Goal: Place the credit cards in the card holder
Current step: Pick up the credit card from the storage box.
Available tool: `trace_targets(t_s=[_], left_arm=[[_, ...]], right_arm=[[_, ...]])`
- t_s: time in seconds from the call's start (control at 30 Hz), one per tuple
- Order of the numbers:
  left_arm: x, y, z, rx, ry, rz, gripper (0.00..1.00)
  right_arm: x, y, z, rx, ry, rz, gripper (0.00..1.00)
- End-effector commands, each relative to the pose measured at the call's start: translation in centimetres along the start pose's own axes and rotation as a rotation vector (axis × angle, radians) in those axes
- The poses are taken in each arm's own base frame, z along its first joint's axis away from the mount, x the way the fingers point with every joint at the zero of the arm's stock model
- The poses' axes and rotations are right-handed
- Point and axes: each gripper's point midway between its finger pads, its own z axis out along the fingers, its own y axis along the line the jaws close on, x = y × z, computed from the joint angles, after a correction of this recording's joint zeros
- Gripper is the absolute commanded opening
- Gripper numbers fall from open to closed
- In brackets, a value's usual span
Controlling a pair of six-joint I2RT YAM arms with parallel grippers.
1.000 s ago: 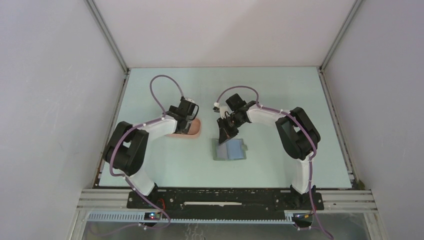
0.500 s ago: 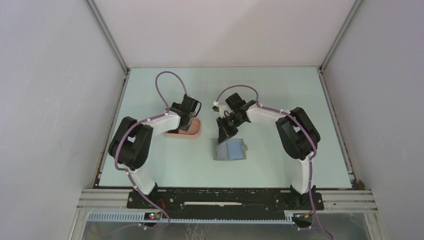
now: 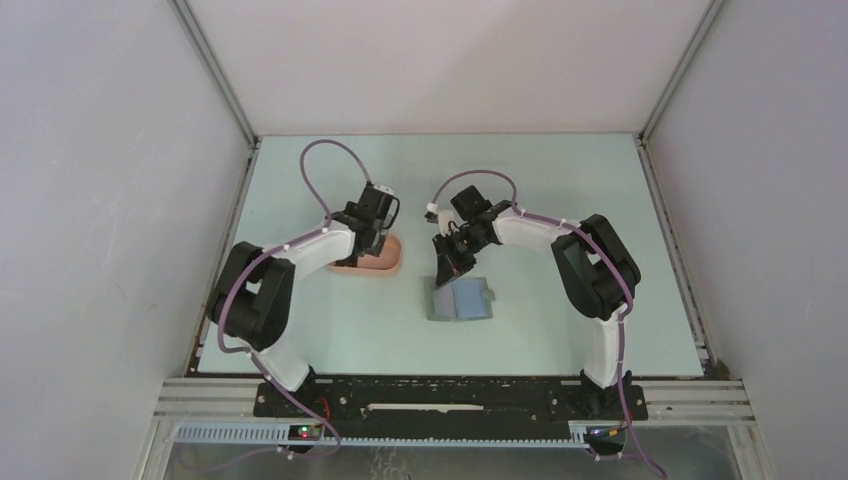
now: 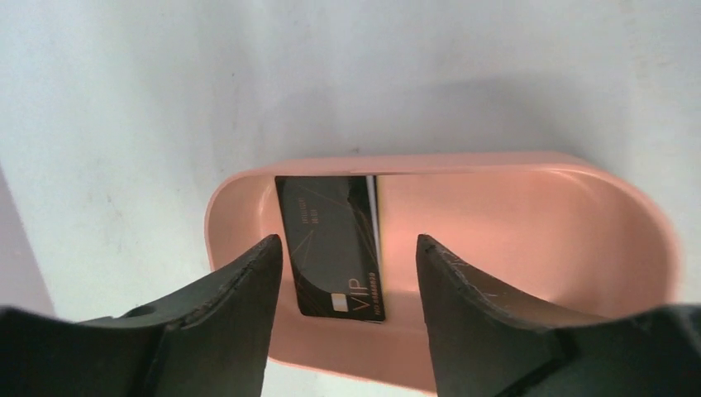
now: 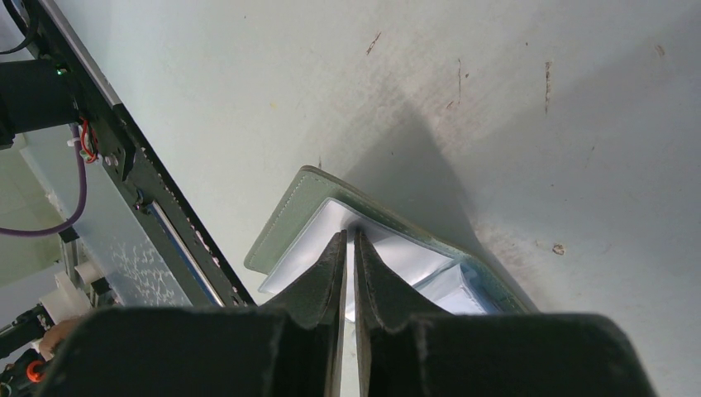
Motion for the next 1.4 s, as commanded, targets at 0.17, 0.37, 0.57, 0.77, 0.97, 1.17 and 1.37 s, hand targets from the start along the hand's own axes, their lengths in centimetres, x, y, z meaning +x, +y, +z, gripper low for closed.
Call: trace_targets(t_s=[0.17, 0.37, 0.57, 0.77, 0.97, 1.17, 1.37], left_arm=[[-3.3, -3.5, -3.1, 0.247, -0.108, -0.227, 0.34], [-3.0, -6.9, -3.3, 0.411, -0.092, -0.287, 0.13], [-2.6, -9.9, -3.4, 0.537, -0.064, -0.334, 0.08], [-2.8, -11.9, -3.7, 0.604, -0.05, -0.335, 0.08], [-4.3, -12.8, -3.6, 0.637, -0.061, -0.338, 0.09], [-6.5, -12.9, -3.9, 0.651, -0.088, -0.34, 0.11], [-6.1, -9.5, -5.4, 0.541, -0.168, -0.309, 0.31]], right_arm=[[-1.5, 0.9, -0.9, -0.015, -0.034, -0.046, 0.14], [-1.7, 0.9, -1.1, -0.013, -0.042, -0.049, 0.14], [-1.8, 0.7, -1.3, -0.011, -0.046, -0.047, 0.14], [-1.9, 0.8, -1.4, -0.009, -0.047, -0.046, 0.15], [-2.0, 0.6, -1.6, -0.007, -0.053, -0.042, 0.14], [-2.1, 0.5, -1.9, -0.008, -0.06, -0.039, 0.15], [-2.3, 0.4, -2.2, -0.012, -0.068, -0.036, 0.15]])
